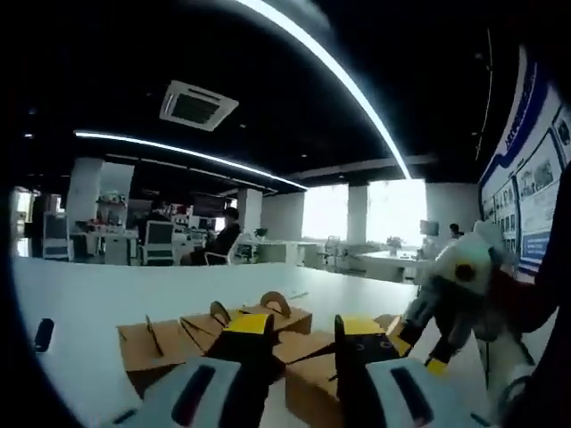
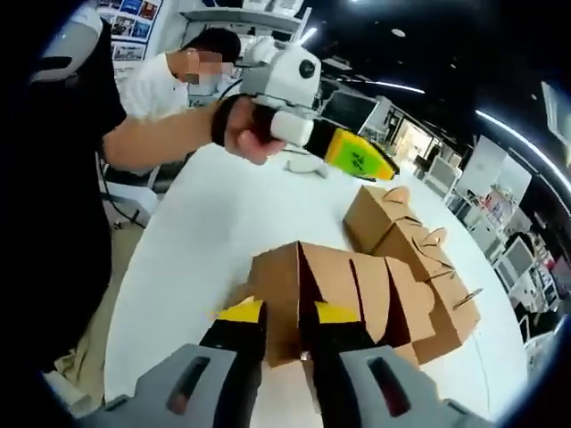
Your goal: Pick up one paper box from the group, open the paper box, and remove the item inside
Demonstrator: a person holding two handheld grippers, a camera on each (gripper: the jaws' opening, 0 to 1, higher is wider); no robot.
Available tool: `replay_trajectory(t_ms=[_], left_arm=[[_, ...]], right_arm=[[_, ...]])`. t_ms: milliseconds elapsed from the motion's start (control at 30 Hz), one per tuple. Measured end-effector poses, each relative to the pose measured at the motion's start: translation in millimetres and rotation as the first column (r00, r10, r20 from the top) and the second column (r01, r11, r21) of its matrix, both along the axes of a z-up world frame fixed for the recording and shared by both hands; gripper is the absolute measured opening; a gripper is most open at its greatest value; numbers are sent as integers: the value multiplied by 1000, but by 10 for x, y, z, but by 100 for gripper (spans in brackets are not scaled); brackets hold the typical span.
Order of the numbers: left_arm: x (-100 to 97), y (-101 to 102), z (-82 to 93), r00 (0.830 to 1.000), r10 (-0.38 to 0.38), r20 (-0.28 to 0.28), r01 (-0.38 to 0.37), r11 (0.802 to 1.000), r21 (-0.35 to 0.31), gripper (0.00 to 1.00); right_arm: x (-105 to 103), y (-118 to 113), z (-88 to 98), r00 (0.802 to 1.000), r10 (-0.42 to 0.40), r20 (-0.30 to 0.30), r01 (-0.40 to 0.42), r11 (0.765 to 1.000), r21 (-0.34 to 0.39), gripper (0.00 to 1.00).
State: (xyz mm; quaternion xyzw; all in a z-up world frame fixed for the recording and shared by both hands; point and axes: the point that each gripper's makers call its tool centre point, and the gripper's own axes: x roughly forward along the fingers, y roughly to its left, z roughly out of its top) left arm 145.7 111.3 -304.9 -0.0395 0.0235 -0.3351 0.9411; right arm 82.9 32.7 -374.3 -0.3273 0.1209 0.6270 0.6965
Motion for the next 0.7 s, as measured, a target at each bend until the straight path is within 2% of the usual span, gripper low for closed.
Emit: replay_trajectory(t_ms=[100,233,367,567,700], left_arm=[[-55,-50,-194,999,-12,-44,13,999,33,30],[-132,-102,-344,996,-30,-82,33,999,34,30],[-212,-103,-345,996,-36,-86,38,999,30,30],[-259,-32,-302,997,-19,-79,20,1000,19,30],[-324,21,-300,997,-5,-74,6,1000,12,30]], right_arm=[[-4,-33,72,999,-29,13,29,999,26,22],[-2,-52,175,997,-72,28,70,996,58,22],[-56,-65,305,996,-85,19,82,991,105,22],[-26,-88,398,994,-106,9,104,983,149,22],[15,-102,486,986,-160,-54,168,965,202,22]])
